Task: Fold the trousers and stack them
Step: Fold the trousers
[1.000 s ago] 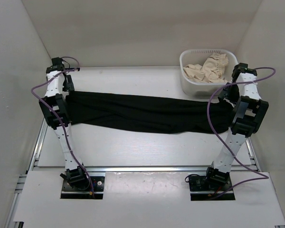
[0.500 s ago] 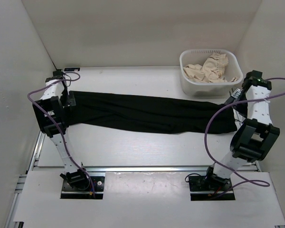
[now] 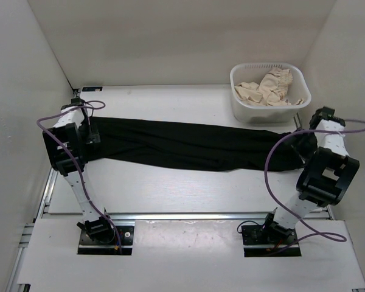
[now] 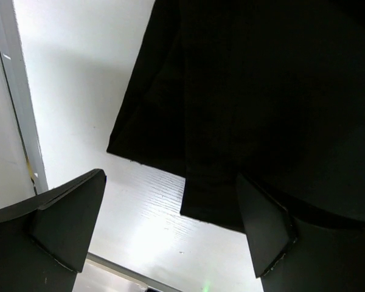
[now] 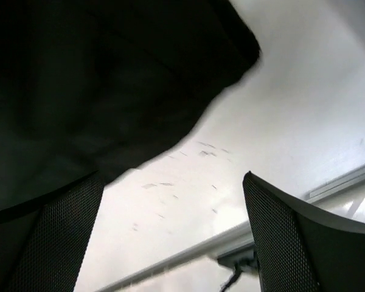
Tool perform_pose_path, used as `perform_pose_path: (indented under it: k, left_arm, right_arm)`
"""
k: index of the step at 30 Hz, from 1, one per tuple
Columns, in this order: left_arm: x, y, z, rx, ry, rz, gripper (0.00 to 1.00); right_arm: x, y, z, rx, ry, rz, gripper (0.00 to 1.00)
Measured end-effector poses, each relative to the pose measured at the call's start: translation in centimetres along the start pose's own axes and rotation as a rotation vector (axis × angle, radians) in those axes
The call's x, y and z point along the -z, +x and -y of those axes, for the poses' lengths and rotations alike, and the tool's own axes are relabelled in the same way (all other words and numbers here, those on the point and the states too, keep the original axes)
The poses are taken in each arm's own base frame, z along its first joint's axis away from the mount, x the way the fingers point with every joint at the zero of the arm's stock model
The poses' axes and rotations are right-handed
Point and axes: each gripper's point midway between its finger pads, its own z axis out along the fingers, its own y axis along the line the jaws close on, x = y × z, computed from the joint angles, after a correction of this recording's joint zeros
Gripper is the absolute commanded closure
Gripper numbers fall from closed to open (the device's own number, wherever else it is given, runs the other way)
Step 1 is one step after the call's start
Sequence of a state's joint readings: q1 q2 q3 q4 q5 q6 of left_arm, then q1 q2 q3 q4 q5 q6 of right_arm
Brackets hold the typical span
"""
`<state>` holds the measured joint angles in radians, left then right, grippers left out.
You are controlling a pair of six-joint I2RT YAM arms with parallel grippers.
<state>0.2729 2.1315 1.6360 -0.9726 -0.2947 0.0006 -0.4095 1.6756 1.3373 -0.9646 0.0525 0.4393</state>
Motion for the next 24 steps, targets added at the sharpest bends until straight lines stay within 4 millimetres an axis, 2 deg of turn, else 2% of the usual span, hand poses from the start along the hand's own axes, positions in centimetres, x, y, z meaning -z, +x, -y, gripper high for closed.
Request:
perform_pose_path:
  k: [2,4,8,11,14,15,16,18,19,24]
  left_arm:
    - [-0.1,0.5,0.2,-0.004,0.008,-0.013,0.0]
    - [-0.1,0.6,0.2,-0.004,0.013,-0.014,0.0]
    - [-0.2,0.7,0.2,-0.002,0.012,-0.009,0.0]
    - [-0.1,1.1,0.2,-0.002,0.012,-0.01,0.0]
    - [-0.1,1.6,0.2,-0.004,0.011,-0.014,0.0]
    - [-0.1,1.7,0.2,-0.003,0.011,-0.012,0.0]
    - [-0.1,1.8,0.2,-0.003,0.011,-0.014,0.0]
    - [-0.1,2.2,0.2,-0.004,0.011,-0.017,0.0]
    - [-0.1,2.3,0.2,-0.005,0.011,-0.018,0.0]
    - [0.1,3.2,0.2,-0.007,0.013,-0.028,0.0]
  right_arm:
    - [-1.5,2.5,1.6,-0.028,0.03,-0.081,0.01]
    - [-2.6,3.2,2.2,-0.055,0.044,-0.124,0.01]
    - [-5.3,1.5,0.8,-0.093,-0.006,-0.079,0.01]
    - [-6.9,1.1,-0.2,-0.123,-0.058,-0.051,0.07]
    - [-8.1,1.4,-0.7,-0.144,-0.097,-0.046,0.39]
    - [-8.2,1.2,-1.0,-0.149,-0.114,-0.039,0.59]
    - [-8.3,1.2,-1.2,-0.147,-0.125,-0.038,0.71]
    - [-8.6,1.1,-1.6,-0.157,-0.145,-0.037,0.92]
    - [-8.8,1.2,-1.7,-0.159,-0.15,-0.04,1.0]
    - [-8.7,1.0,-1.1,-0.139,-0.119,-0.033,1.0]
